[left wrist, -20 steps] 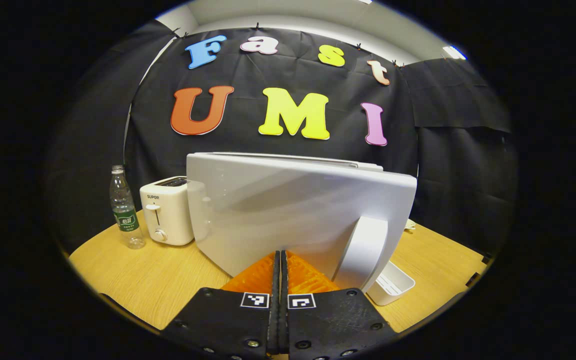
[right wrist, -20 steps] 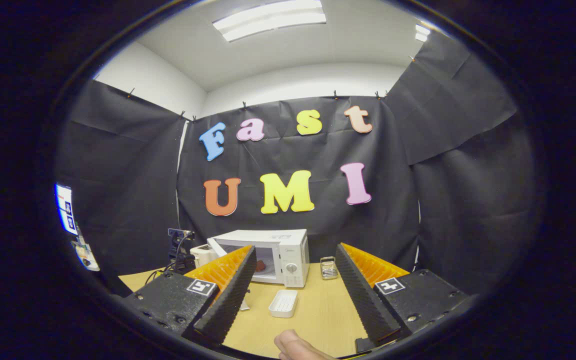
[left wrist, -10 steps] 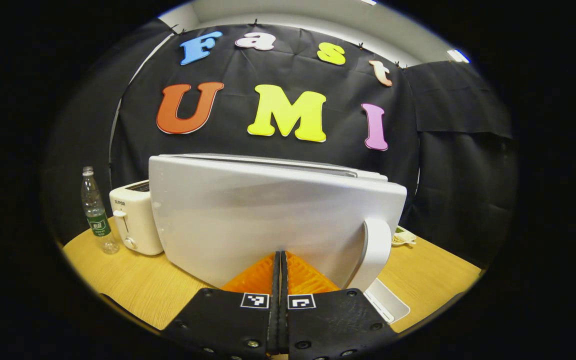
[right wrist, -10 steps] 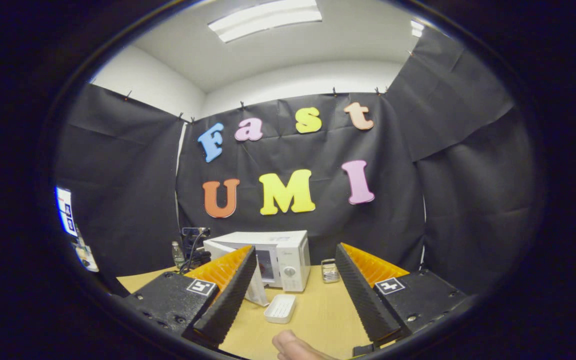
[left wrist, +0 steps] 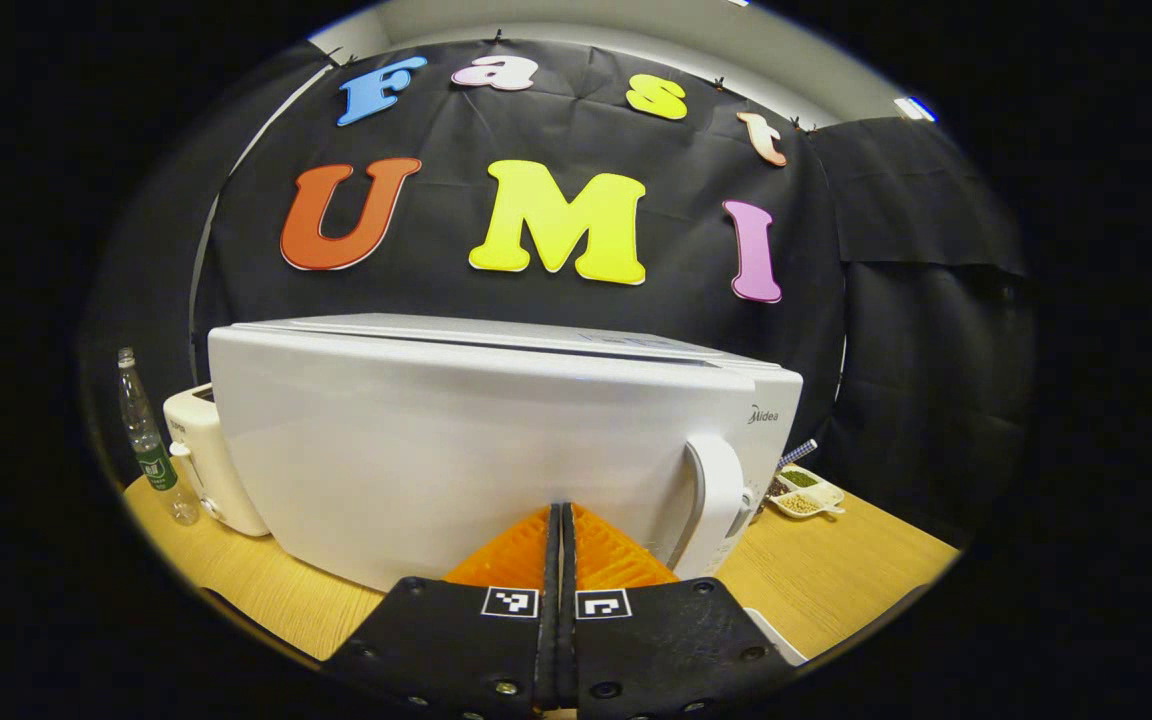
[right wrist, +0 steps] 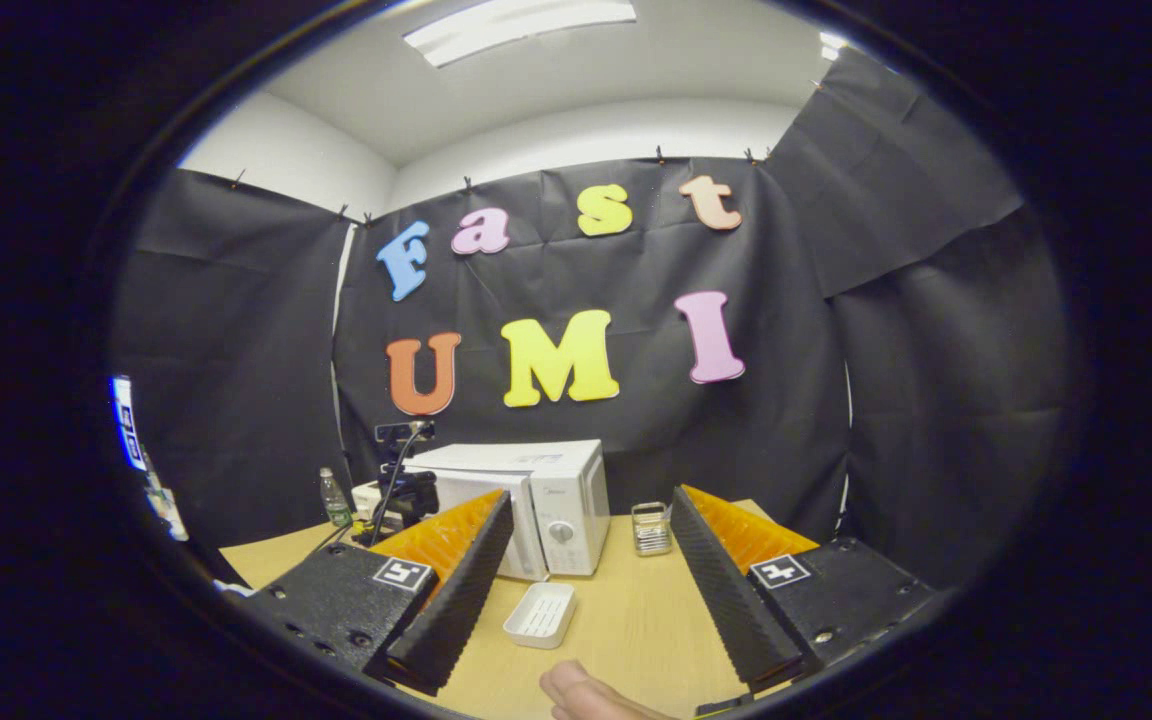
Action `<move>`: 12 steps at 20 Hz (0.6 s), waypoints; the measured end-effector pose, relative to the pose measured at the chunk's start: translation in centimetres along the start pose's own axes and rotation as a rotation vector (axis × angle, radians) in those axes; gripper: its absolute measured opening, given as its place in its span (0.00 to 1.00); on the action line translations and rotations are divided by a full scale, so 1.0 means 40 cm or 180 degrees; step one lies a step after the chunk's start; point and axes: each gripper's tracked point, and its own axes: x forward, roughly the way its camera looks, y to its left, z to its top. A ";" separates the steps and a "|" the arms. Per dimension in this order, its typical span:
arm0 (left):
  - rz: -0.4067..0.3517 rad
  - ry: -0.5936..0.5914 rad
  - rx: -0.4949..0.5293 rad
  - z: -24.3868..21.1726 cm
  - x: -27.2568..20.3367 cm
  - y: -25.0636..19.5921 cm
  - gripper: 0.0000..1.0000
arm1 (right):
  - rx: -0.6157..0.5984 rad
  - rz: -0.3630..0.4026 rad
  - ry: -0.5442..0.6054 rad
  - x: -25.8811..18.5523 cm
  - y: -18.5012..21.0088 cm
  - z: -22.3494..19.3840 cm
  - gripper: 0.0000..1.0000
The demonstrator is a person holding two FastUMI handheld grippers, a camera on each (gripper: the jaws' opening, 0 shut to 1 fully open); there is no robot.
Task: Open the microwave oven with the left hand, put the food in, and close the microwave oven.
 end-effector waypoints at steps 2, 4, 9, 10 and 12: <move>0.0040 0.0000 0.0018 0.006 0.016 0.001 0.00 | 0.0014 -0.0016 0.0006 -0.002 -0.008 0.000 1.00; 0.0052 0.0072 0.0055 -0.002 0.013 0.010 0.00 | 0.0035 -0.0046 0.0010 -0.003 -0.021 -0.006 1.00; 0.0064 0.0013 0.0075 0.003 0.029 0.009 0.01 | 0.0016 -0.0103 0.0036 -0.023 -0.027 -0.008 1.00; 0.0061 0.0027 0.0073 0.004 0.028 0.011 0.02 | 0.0011 -0.0103 0.0030 -0.030 -0.025 -0.004 1.00; 0.0033 0.0063 0.0059 0.004 0.025 0.011 0.02 | -0.0008 -0.0103 -0.0012 -0.048 -0.020 0.011 1.00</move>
